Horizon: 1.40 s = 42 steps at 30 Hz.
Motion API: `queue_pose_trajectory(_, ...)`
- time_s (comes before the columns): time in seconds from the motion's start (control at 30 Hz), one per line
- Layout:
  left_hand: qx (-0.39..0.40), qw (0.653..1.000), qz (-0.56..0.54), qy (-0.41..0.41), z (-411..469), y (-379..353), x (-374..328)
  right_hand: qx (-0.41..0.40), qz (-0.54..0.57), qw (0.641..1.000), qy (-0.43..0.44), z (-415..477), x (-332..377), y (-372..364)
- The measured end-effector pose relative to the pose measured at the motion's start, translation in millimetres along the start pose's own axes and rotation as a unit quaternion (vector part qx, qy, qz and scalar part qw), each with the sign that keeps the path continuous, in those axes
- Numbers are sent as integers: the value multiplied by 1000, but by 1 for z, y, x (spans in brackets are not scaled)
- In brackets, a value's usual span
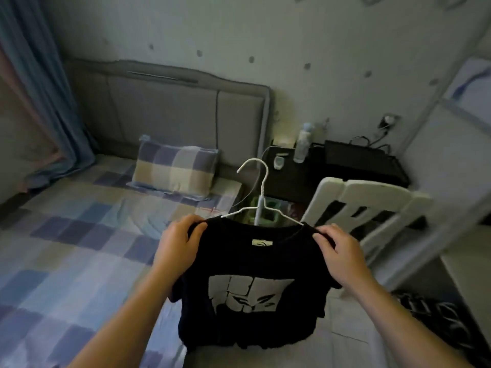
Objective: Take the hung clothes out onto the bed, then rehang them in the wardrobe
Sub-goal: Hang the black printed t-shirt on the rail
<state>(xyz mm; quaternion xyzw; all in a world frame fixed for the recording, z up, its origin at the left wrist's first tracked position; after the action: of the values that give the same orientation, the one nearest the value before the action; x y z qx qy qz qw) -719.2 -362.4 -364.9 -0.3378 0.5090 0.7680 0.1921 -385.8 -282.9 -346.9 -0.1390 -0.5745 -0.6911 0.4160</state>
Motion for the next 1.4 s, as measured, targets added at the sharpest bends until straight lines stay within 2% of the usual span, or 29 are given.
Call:
queue_pose_trajectory(0.33, 75, 984, -69, -149, 109, -141, -182, -174, -81, 979, -73, 0, -84, 187)
queue_pose_trajectory(0.47, 114, 965, -109, -210, 155, -196, -264, -247, -117, 956, -107, -3, -104, 256)
queue_pose_trajectory(0.6, 152, 932, -167, -282, 198, -246, -357, -321, -183, 921, -124, 1, -102, 328)
queue_pose_trajectory(0.77, 211, 874, -250, -359, 236, -293, -473, -405, -286, 855, -153, 6, -80, 409)
queue_pose_trajectory(0.97, 247, 796, -320, -450, 259, -332, -600, -453, -420, 759, -206, 8, -38, 481)
queue_pose_trajectory(1.27, 248, 707, -380, -542, 238, -353, -798, -482, -546, 618, -295, 1, 23, 583)
queue_pose_trajectory(1.4, 230, 682, -397, -570, 220, -354, -872, -486, -595, 554, -320, -3, 49, 624)
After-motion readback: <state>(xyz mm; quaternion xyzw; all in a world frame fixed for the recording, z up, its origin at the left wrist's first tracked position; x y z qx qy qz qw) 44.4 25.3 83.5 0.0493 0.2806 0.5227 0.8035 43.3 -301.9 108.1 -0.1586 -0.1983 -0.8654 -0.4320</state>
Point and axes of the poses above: each hand's wrist, its own z-axis towards the middle knuckle, its own y-axis out of the back of the hand, x = y × z, the point moved 7 cm from there along z, towards the middle knuckle
